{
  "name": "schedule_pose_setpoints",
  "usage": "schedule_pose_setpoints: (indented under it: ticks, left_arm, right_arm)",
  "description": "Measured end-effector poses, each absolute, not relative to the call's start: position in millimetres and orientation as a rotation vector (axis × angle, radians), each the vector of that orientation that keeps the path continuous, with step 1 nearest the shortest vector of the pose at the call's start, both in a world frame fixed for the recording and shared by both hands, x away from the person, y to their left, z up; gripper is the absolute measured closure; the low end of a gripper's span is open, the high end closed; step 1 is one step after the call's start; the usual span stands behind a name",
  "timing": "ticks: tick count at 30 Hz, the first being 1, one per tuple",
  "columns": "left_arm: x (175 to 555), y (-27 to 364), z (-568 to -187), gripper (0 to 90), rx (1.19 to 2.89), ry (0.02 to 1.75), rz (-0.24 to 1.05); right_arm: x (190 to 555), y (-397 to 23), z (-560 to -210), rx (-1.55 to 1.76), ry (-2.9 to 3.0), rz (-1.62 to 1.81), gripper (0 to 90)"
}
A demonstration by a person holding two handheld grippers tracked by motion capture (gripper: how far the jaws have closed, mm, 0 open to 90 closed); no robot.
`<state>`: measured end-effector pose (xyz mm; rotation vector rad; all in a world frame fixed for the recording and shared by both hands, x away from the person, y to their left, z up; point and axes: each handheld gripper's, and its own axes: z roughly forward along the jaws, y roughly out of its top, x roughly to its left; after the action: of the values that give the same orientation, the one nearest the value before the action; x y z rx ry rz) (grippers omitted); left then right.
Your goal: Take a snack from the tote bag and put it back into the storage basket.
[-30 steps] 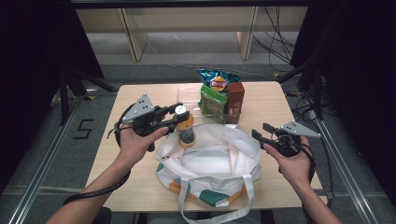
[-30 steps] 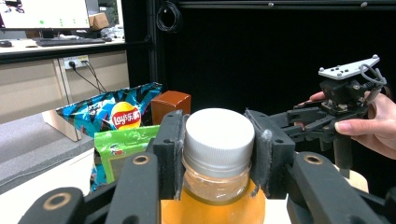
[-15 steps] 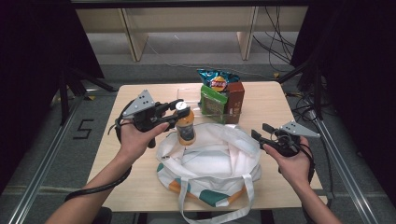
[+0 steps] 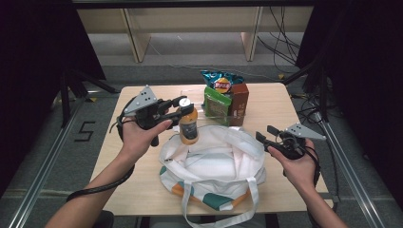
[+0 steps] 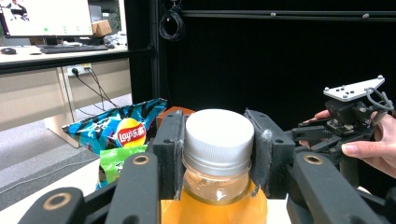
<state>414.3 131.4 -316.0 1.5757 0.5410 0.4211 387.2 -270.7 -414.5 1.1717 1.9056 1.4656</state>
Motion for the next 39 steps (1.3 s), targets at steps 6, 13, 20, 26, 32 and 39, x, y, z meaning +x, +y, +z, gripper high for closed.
schedule_pose_setpoints:
  ticks: [6, 13, 20, 26, 32, 39]
  left_arm:
    - [417.1, 132.2, -312.3, 58.6, 1.572, 0.54, 0.435]
    - [420.6, 134.1, -307.3, 58.6, 1.561, 0.547, 0.447]
    - [423.4, 134.5, -304.5, 58.6, 1.56, 0.545, 0.46]
    - [428.3, 135.2, -303.4, 58.6, 1.561, 0.549, 0.473]
    - [432.2, 136.2, -301.3, 58.6, 1.554, 0.554, 0.483]
    - [436.8, 137.0, -300.9, 58.6, 1.555, 0.558, 0.492]
  right_arm:
    - [387.1, -270.6, -414.1, 1.177, 1.909, 1.469, 43.9]
    - [387.7, -271.1, -414.4, 1.166, 1.903, 1.467, 43.9]
    - [388.2, -271.1, -414.6, 1.158, 1.903, 1.465, 43.9]
    - [388.2, -271.5, -414.6, 1.16, 1.9, 1.469, 43.9]
    - [388.9, -272.1, -414.6, 1.146, 1.904, 1.461, 43.9]
    - [388.1, -270.9, -414.9, 1.165, 1.898, 1.466, 43.9]
